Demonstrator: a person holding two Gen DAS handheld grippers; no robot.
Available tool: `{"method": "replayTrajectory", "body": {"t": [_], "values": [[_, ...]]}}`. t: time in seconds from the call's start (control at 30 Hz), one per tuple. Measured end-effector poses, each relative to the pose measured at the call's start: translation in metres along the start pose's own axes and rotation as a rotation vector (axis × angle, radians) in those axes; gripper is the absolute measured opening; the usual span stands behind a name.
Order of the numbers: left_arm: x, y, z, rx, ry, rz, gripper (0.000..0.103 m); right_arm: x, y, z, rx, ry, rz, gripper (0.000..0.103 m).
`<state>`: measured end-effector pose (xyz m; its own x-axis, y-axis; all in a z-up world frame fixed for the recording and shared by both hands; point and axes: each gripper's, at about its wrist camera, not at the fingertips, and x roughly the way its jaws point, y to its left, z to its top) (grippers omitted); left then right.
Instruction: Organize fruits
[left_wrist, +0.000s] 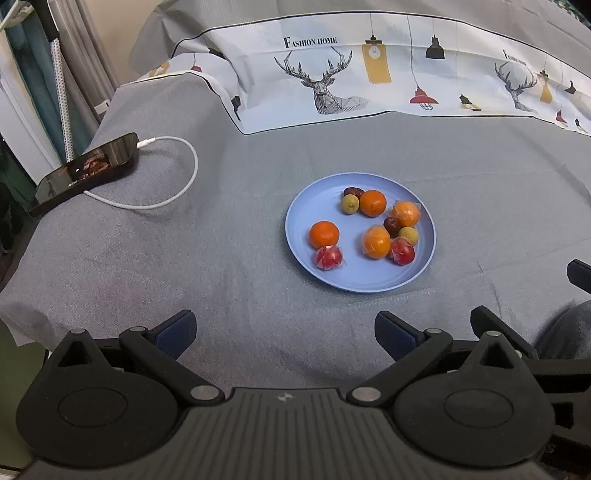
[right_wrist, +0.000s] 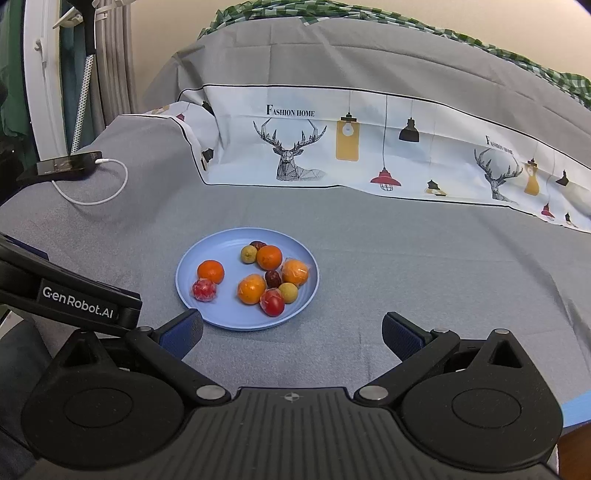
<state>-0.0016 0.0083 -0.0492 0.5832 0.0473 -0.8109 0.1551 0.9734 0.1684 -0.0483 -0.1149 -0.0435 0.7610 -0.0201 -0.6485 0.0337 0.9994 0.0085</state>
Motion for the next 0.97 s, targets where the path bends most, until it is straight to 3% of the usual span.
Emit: {"method": "replayTrajectory", "body": {"t": [0.97], "values": [[0.0005, 0.0032, 0.0002, -0.025, 0.011, -0.007, 0.103, 0.0023, 0.0023, 0.0020, 0.000, 0.004, -0.008, 0.102]]}}
